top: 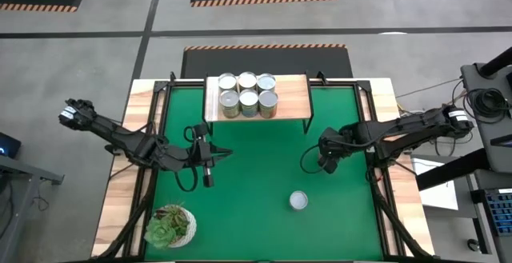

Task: Pick and place cans onto a shelf
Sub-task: Put the canned sauce on the shelf

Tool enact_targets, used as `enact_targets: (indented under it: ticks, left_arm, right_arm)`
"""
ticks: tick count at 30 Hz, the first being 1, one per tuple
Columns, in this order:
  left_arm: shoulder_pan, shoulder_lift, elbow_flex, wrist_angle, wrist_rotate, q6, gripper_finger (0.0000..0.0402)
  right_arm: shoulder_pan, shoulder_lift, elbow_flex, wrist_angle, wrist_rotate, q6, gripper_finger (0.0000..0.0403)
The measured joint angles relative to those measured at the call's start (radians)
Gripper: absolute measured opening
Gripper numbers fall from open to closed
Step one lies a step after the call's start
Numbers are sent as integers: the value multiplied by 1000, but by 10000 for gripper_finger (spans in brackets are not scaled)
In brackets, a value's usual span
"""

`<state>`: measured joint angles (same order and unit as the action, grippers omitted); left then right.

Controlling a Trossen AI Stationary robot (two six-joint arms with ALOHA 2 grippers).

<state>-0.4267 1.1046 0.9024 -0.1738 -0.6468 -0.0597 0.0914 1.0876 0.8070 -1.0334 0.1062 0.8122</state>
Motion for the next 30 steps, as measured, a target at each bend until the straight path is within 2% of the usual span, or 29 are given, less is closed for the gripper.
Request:
enact_targets:
  ticks: [7, 11, 18, 26, 30]
  left_arm:
    - [0, 0, 0, 1, 0, 24, 0]
    - [0, 1, 0, 2, 0, 24, 0]
    - [0, 1, 0, 5, 0, 24, 0]
    - [0, 1, 0, 4, 0, 24, 0]
    - [0, 1, 0, 2, 0, 24, 0]
  right_arm:
    - [0, 67, -17, 15, 2, -1, 351]
    - [0, 121, -25, 18, 10, -3, 376]
    - [0, 199, -26, 60, 53, -38, 365]
    - [0, 204, -25, 81, 50, -37, 278]
    - [0, 173, -21, 67, -12, -34, 270]
